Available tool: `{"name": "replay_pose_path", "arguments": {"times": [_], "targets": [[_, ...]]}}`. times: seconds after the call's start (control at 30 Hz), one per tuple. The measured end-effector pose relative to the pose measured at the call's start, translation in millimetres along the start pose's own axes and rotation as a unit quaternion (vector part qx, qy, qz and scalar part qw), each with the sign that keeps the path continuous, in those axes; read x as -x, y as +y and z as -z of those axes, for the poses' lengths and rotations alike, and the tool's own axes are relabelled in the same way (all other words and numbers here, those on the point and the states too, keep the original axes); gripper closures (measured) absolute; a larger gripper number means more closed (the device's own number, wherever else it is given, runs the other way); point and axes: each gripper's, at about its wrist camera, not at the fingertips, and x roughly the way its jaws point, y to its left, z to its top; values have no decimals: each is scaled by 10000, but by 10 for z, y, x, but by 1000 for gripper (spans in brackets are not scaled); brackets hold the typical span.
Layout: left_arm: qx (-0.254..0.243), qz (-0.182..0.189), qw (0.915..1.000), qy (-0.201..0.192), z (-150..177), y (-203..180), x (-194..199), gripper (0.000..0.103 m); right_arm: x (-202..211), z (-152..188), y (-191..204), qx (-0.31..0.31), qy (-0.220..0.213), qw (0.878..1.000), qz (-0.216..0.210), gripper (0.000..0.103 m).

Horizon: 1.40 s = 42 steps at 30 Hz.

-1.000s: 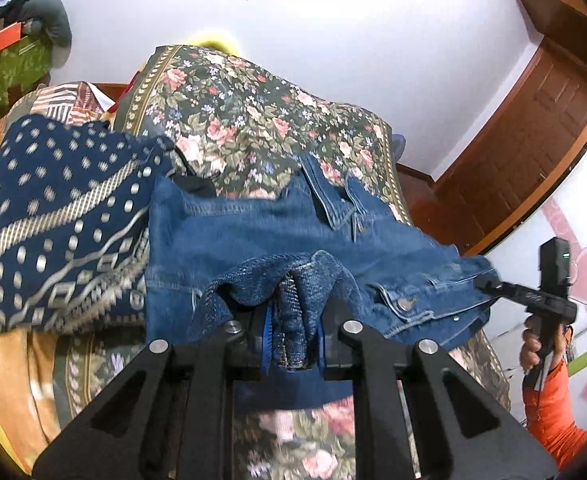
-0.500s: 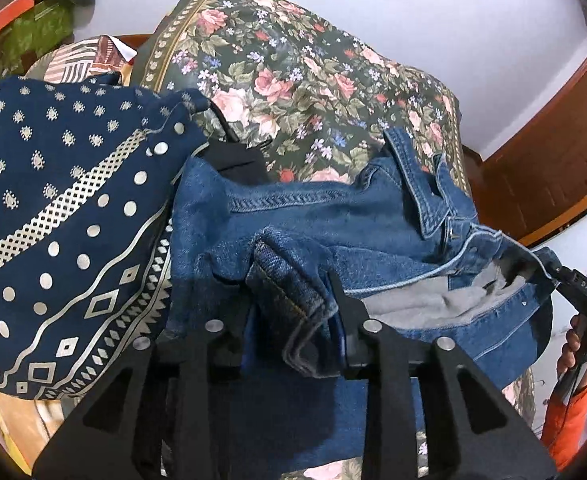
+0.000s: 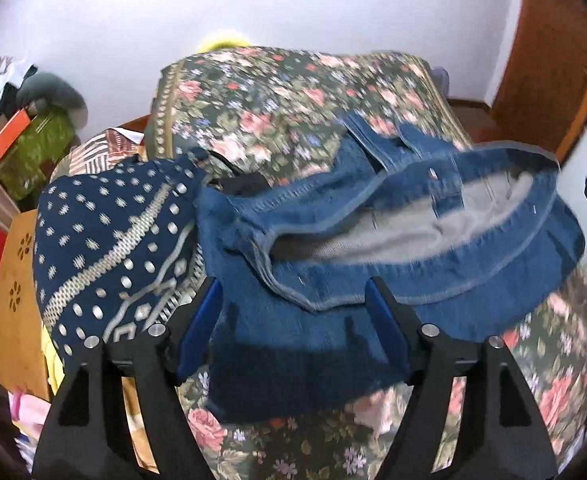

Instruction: Fold large clothes

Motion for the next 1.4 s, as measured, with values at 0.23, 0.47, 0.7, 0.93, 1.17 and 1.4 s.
{"name": "replay_pose_path", "arguments": {"times": [0.23, 0.47, 0.7, 0.93, 1.17, 1.4], "targets": [[-467, -308, 9969, 562, 284, -245, -408, 30, -405, 344, 375, 770, 651, 9946, 235, 42], [-1066, -1113, 9877, 247, 204, -433, -755, 30, -816, 356, 636, 1336, 783, 9868, 476, 42], [-675, -1237, 9900, 4, -473, -171, -935, 30, -1218, -314, 440, 610, 691, 9943, 543, 42], [135, -1254, 9906, -529, -819, 150, -747, 30, -1178, -640, 75, -685, 248, 9970, 260, 42], [21, -762, 9964, -373, -442, -89, -563, 30, -1064, -313, 291, -122, 442, 9985, 295, 42], [303, -456, 9980, -332, -21, -210, -258, 29, -895, 49, 452, 255, 596, 9971, 404, 42]]}}
